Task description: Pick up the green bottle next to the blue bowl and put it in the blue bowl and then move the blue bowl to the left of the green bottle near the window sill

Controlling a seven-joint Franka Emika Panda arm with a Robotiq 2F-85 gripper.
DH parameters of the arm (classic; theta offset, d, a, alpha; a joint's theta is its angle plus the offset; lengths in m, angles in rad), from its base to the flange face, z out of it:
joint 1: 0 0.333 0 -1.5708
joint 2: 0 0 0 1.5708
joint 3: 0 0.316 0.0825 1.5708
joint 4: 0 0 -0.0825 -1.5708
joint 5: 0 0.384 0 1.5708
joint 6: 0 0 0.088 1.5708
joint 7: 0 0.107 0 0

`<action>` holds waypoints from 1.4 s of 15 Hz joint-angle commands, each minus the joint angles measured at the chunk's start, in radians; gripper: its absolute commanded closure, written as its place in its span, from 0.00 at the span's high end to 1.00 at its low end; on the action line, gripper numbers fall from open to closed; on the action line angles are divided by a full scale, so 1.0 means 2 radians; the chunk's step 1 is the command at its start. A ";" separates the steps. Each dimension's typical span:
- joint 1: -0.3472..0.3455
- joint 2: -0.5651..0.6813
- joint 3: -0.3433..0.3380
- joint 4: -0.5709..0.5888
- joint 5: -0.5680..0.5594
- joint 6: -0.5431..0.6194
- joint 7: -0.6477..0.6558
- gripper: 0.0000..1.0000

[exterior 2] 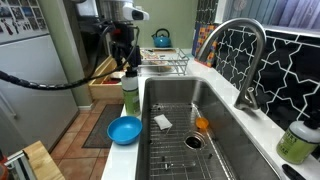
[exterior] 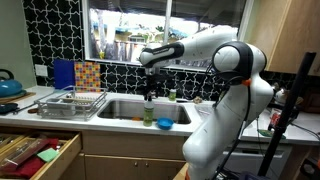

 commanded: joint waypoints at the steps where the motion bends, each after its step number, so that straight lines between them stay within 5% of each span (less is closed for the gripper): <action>1: -0.006 0.003 -0.002 -0.018 0.011 0.013 -0.004 1.00; 14: -0.010 0.018 0.000 -0.028 0.017 0.030 0.005 0.99; 16: -0.009 0.021 0.000 -0.029 0.020 0.033 0.006 0.94; 18: -0.009 0.022 0.001 -0.031 0.023 0.034 0.007 0.70; 21: -0.008 0.023 0.002 -0.031 0.028 0.036 0.006 0.51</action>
